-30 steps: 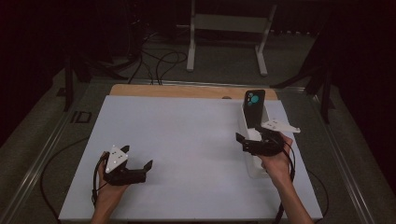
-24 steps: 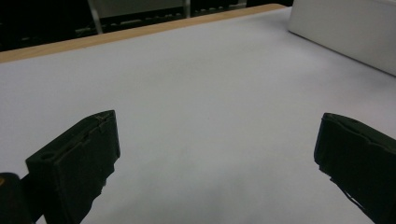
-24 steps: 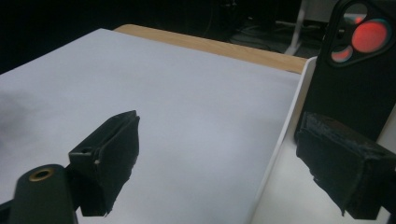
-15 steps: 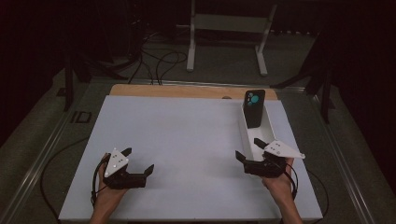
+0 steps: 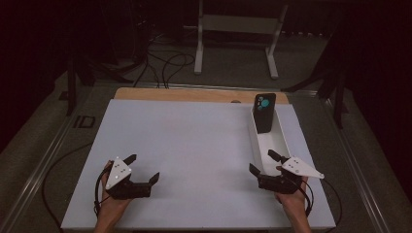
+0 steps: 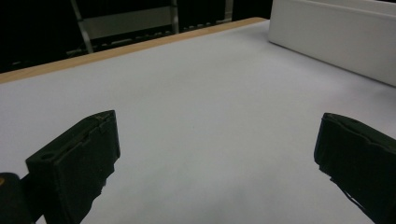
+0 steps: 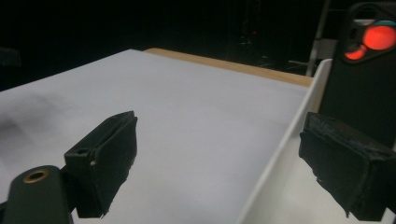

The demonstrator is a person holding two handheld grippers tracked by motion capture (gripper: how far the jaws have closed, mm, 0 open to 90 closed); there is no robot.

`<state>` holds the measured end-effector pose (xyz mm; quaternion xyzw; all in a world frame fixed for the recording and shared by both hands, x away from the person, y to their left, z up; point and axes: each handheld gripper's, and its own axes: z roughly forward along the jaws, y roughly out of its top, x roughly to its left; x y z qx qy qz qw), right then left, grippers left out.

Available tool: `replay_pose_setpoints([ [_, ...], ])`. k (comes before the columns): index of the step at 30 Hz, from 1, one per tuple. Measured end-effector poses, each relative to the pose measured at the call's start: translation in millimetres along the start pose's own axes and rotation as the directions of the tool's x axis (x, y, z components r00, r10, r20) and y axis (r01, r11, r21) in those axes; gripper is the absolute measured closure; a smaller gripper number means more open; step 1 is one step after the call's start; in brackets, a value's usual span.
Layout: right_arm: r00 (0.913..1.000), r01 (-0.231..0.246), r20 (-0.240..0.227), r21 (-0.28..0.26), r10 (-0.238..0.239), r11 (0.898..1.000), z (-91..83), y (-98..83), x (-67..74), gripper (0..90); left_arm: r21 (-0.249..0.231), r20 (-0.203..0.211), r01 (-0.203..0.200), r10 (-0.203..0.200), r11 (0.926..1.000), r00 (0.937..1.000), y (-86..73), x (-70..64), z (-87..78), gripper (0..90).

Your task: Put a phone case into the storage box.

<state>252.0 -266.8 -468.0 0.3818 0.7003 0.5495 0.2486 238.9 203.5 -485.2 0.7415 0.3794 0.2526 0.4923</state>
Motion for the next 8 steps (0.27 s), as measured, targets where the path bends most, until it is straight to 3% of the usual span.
replay_pose_setpoints([
  [8, 0.9995, -0.027, 0.015, -0.013, 0.027, 1.0, 2.5, -1.6, -2.7, 10.7, 0.024, -0.028, 0.0, 0.001, 0.9997, 0.9996, -2.1, 1.7, 5.5, 0.8],
])
